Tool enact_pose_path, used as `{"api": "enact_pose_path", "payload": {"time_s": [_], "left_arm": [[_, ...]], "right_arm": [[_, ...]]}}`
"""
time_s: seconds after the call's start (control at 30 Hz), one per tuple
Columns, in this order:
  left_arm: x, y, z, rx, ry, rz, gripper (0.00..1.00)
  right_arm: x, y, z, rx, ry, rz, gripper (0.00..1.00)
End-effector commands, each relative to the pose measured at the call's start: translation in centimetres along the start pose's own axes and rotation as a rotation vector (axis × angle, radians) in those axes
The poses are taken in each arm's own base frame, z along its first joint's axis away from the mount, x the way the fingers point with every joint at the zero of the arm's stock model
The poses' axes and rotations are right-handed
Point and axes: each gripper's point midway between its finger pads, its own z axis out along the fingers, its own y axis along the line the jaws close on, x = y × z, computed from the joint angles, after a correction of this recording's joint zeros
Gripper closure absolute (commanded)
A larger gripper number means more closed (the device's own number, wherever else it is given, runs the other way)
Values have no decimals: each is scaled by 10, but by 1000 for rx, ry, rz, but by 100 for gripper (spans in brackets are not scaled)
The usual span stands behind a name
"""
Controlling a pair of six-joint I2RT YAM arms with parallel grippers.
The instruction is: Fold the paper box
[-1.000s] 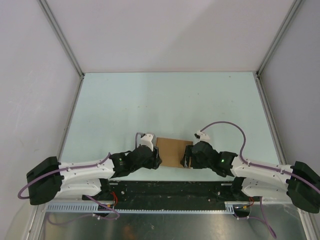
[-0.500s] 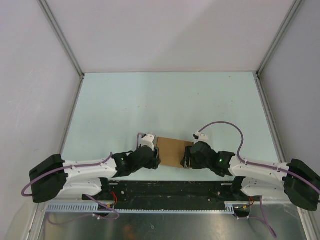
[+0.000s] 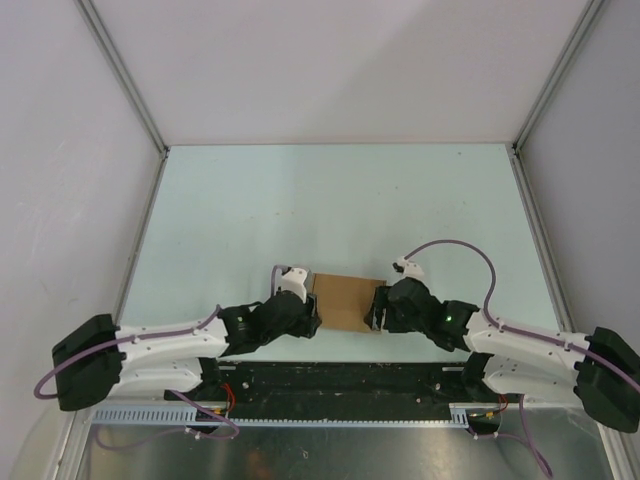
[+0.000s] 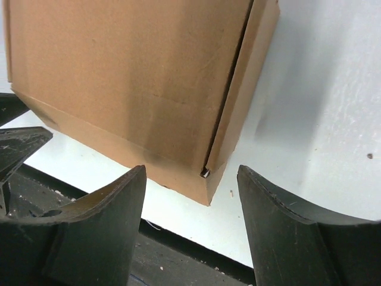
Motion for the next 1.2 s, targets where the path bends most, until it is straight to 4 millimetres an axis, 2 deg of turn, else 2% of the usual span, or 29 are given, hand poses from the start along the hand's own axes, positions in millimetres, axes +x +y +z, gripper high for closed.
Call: {"api": "enact_pose_path", "payload": {"time_s": [0.0, 0.13, 0.2, 0.27, 0.3, 0.37, 0.4, 0.47, 0.5, 0.53, 0.57, 0.6, 0.63, 0.67, 0.7, 0.73, 0.77, 0.8, 0.83, 0.93, 0.97, 1.0, 1.07, 1.17], "left_arm": [[-26, -15, -19, 72, -84, 11, 45], [-45, -19, -42, 115, -143, 16, 42], [-64, -23, -57, 136, -210, 13, 41], [-79, -22, -67, 134, -258, 34, 41], [-93, -25, -73, 127, -294, 36, 42], [-109, -26, -74, 103, -321, 75, 48], [-119, -33, -70, 93, -311, 95, 50], [-136, -33, -62, 57, -306, 147, 57], [-145, -38, -52, 34, -289, 167, 62], [-156, -35, -45, 16, -288, 162, 72], [-162, -36, -37, 13, -272, 177, 77], [-181, -44, -36, 30, -288, 172, 81], [-181, -41, -15, 27, -235, 178, 89], [-186, -43, -8, 31, -226, 199, 94], [-206, -53, -6, 47, -248, 205, 99], [-198, -53, 17, 51, -187, 244, 100], [-200, -58, 24, 63, -175, 259, 100], [-211, -69, 30, 89, -180, 270, 100], [-201, -70, 48, 92, -133, 290, 100], [-197, -85, 69, 145, -84, 304, 100], [-185, -81, 85, 137, -42, 307, 100], [-185, -82, 89, 138, -35, 309, 100], [-171, -78, 105, 131, 10, 313, 100], [-154, -77, 113, 148, 60, 308, 100]], "right_arm": [[-13, 3, -12, -37, -34, -4, 29], [-23, 4, -21, -70, -53, 14, 24], [-26, 2, -26, -76, -62, 27, 24], [-28, 1, -30, -77, -69, 40, 27], [-28, 1, -30, -76, -69, 46, 30], [-27, -1, -32, -71, -68, 58, 33], [-29, -1, -34, -75, -75, 65, 36], [-29, -2, -36, -70, -77, 81, 40], [-31, -2, -39, -76, -88, 86, 44], [-31, -2, -41, -75, -91, 91, 45], [-30, -3, -42, -71, -90, 102, 49], [-30, -4, -43, -69, -95, 106, 56], [-31, -3, -46, -78, -100, 113, 60], [-29, -3, -47, -79, -95, 115, 65], [-29, -3, -48, -79, -98, 116, 75], [-28, -1, -49, -84, -98, 118, 81], [-26, 1, -49, -88, -94, 115, 91], [-25, 2, -49, -93, -92, 116, 96], [-23, 5, -47, -97, -85, 111, 99], [-18, 11, -44, -108, -66, 108, 100], [-17, 12, -42, -105, -64, 108, 100], [-13, 15, -41, -110, -51, 101, 100], [-10, 16, -37, -97, -48, 98, 100], [-5, 17, -34, -91, -35, 101, 100]]}}
